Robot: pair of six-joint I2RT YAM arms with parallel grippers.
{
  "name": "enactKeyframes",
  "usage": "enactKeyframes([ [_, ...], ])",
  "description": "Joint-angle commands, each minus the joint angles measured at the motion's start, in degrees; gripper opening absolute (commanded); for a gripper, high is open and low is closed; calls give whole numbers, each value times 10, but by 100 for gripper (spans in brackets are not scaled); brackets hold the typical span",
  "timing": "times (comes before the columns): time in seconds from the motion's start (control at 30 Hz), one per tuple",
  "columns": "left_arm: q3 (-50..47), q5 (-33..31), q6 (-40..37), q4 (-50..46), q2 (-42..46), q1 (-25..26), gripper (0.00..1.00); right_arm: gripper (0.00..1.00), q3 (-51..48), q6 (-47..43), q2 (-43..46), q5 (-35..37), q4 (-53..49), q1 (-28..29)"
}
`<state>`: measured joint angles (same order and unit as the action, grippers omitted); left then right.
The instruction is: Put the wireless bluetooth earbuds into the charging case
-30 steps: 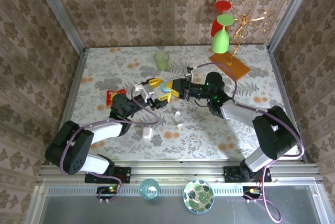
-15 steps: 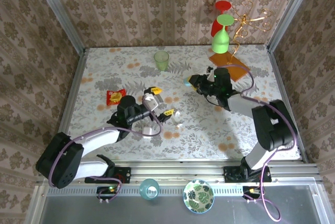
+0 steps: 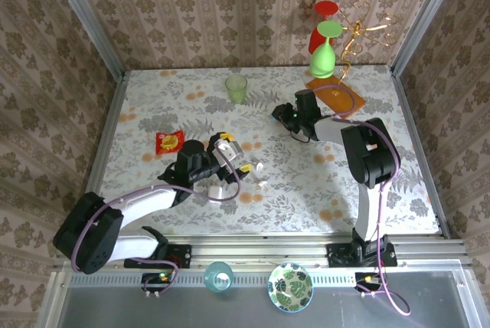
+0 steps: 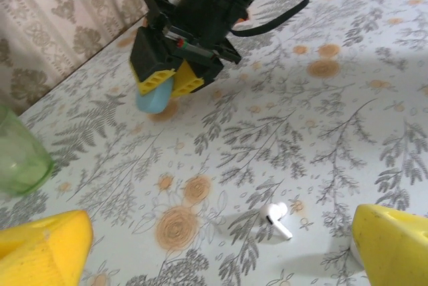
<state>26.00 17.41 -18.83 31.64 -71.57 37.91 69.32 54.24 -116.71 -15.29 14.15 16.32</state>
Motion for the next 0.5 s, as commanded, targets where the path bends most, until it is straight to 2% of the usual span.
enactKeyframes([
  [0.0, 18, -86, 41, -34, 23, 4, 100, 36, 25, -25, -25, 28, -33, -5],
  [0.17, 37, -207, 119, -134, 55, 13, 100, 47, 20, -52, -14, 57, -49, -6],
  [0.3, 74, -333, 198, -271, 81, 39, 100, 66, 2, -82, 20, 87, -66, -8],
  [0.47, 112, -384, 356, -426, 96, 47, 100, 81, -45, -124, 91, 119, -74, -7],
])
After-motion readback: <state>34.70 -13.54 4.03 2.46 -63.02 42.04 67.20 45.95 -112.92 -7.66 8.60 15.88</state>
